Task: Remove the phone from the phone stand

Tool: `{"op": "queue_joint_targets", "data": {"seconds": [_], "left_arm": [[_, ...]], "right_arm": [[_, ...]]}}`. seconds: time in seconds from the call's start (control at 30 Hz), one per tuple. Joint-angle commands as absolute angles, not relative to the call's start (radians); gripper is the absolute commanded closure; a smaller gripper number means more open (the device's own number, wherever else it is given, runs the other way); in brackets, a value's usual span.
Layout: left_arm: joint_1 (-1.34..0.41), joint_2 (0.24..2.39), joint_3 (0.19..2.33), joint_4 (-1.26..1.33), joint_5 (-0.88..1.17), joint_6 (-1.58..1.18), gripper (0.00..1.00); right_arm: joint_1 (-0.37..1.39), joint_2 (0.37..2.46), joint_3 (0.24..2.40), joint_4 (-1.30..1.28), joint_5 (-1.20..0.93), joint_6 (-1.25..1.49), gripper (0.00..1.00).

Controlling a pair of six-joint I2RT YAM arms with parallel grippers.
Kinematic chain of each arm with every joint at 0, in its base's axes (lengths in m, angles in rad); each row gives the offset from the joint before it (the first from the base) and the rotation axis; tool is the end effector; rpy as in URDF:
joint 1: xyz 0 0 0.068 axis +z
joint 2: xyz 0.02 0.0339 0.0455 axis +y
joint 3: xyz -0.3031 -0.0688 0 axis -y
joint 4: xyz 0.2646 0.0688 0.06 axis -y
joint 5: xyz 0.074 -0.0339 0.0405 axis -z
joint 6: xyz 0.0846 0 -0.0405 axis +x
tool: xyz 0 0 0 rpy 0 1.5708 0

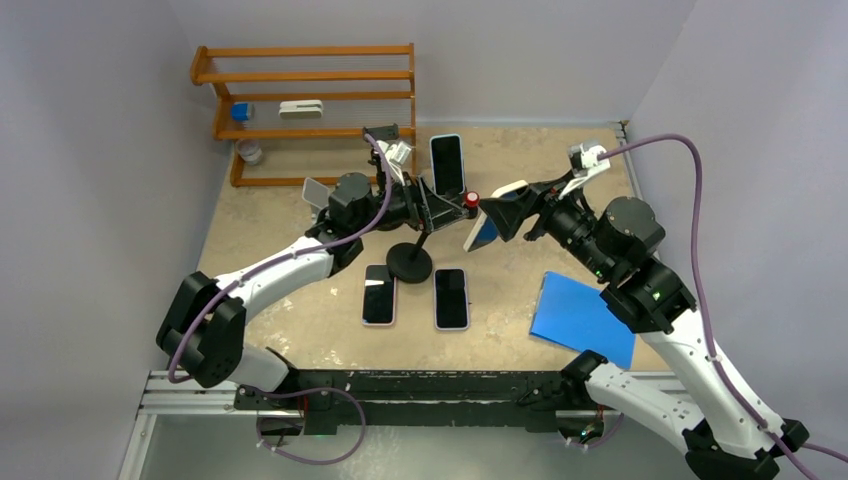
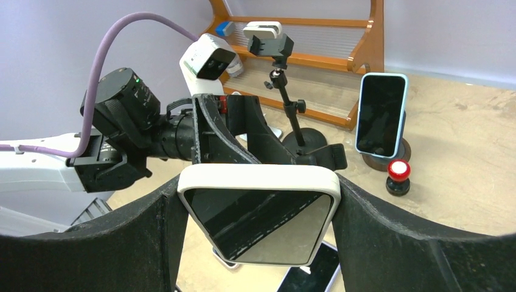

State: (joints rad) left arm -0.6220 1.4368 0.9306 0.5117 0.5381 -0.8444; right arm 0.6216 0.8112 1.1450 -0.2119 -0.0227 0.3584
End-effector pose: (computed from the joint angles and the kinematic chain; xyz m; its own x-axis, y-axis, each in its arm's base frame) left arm 0.2890 -0.2605 0.3389 -0.6824 -0.3006 -0.6663 0.6123 0.2628 -0.7457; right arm 0.1607 0.1175 0.4959 -0.1181 0.3468 -0.9305 -0.5970 0.7240 0.3456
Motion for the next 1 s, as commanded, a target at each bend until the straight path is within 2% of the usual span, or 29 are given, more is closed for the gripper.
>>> {"op": "queue_joint_targets", "data": {"seconds": [0.0, 0.3, 0.73, 0.87, 0.97], "left_arm": [[-0.623, 1.425, 0.913, 0.631, 0.531, -0.816, 0.24], [-0.623, 1.43, 0.956, 0.708, 0.534, -0.804, 0.3], [-0.619, 1.46, 0.952, 0.85, 0.518, -0.736, 0.31], [-0.613, 1.453, 0.883, 0.846, 0.489, -0.705, 0.28], [-0.611, 1.438, 0.839, 0.795, 0.459, -0.697, 0.22]], "right_arm": [[0.62, 0.78, 1.138, -0.111, -0.048, 0.354, 1.0], [0.621, 0.773, 1.132, -0.116, -0.036, 0.355, 1.0], [0.62, 0.751, 1.067, -0.081, 0.02, 0.356, 1.0], [0.621, 0.75, 1.039, -0.069, 0.043, 0.363, 1.0], [0.62, 0.751, 1.015, -0.057, 0.054, 0.369, 1.0]]}}
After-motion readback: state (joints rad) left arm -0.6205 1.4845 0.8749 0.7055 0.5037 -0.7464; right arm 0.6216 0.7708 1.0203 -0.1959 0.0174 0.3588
